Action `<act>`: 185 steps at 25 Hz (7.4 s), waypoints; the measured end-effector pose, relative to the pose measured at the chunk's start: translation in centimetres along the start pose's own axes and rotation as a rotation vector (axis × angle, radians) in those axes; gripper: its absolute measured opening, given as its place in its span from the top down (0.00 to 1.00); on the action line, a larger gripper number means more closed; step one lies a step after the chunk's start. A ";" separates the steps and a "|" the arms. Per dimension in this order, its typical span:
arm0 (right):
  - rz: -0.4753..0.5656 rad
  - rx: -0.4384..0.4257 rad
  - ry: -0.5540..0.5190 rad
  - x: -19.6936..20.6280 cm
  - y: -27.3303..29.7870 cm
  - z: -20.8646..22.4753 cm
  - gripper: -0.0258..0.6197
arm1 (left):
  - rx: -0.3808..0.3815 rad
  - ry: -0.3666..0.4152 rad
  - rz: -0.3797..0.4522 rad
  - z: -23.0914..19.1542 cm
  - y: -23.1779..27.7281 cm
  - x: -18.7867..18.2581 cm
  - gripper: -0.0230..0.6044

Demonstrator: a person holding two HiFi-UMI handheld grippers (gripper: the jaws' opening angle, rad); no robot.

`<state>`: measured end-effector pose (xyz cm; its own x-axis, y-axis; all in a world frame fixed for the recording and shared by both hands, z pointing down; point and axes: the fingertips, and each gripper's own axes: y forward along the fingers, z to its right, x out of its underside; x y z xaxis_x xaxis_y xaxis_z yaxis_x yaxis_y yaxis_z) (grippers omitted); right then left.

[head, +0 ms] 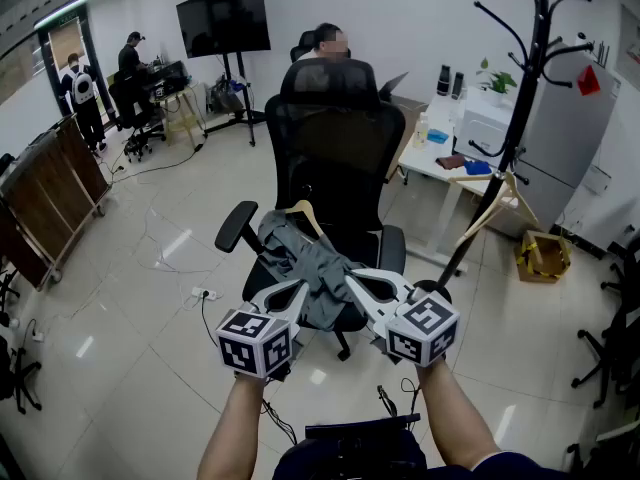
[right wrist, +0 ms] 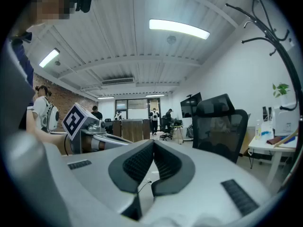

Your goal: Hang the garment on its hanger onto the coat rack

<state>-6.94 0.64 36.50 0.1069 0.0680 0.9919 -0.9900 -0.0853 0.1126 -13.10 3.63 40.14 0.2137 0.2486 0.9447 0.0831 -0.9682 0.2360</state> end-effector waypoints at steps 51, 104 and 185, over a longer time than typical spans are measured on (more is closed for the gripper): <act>-0.272 0.255 0.150 13.4 22.4 22.7 0.89 | 0.001 -0.078 -0.178 -24.6 23.0 2.9 0.99; -0.407 0.304 -0.049 24.2 31.2 28.2 0.91 | 0.048 -0.169 -0.209 -30.5 25.3 9.0 0.99; -0.131 1.340 -0.257 -6.1 -50.5 10.5 0.91 | 1.008 0.336 0.052 38.9 16.5 -6.3 0.99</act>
<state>43.41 -5.94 25.39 0.3518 -0.0221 0.9358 -0.1405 -0.9896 0.0295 24.76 -12.81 29.19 -0.0271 0.0381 0.9989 0.8825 -0.4684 0.0418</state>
